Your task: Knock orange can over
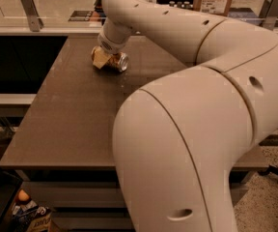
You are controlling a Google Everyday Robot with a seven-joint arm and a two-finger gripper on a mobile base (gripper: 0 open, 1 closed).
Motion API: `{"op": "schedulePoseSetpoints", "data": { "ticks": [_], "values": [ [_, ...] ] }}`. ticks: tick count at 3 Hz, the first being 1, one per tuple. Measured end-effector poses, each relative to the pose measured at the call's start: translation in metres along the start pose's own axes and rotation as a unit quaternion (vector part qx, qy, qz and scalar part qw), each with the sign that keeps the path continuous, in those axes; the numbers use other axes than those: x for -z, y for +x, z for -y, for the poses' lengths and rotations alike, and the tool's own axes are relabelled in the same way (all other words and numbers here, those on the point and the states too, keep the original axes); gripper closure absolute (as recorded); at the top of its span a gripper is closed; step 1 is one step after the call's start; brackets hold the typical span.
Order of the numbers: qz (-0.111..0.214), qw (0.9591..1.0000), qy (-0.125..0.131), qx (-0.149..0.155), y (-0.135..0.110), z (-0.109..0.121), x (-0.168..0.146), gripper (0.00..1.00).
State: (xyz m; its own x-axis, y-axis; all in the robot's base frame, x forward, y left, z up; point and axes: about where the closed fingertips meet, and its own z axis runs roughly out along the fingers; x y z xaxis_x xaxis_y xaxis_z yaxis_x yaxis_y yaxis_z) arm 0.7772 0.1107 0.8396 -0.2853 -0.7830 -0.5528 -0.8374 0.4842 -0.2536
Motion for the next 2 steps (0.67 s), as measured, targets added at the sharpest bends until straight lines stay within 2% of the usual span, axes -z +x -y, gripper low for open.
{"op": "schedulePoseSetpoints", "data": {
  "ticks": [1,2],
  "values": [
    [-0.001,1.0,-0.001,0.0,0.0003,-0.0012,-0.0017,0.13],
    [-0.002,1.0,-0.003,0.001,0.0006,-0.0025,-0.0034,0.0]
  ]
}}
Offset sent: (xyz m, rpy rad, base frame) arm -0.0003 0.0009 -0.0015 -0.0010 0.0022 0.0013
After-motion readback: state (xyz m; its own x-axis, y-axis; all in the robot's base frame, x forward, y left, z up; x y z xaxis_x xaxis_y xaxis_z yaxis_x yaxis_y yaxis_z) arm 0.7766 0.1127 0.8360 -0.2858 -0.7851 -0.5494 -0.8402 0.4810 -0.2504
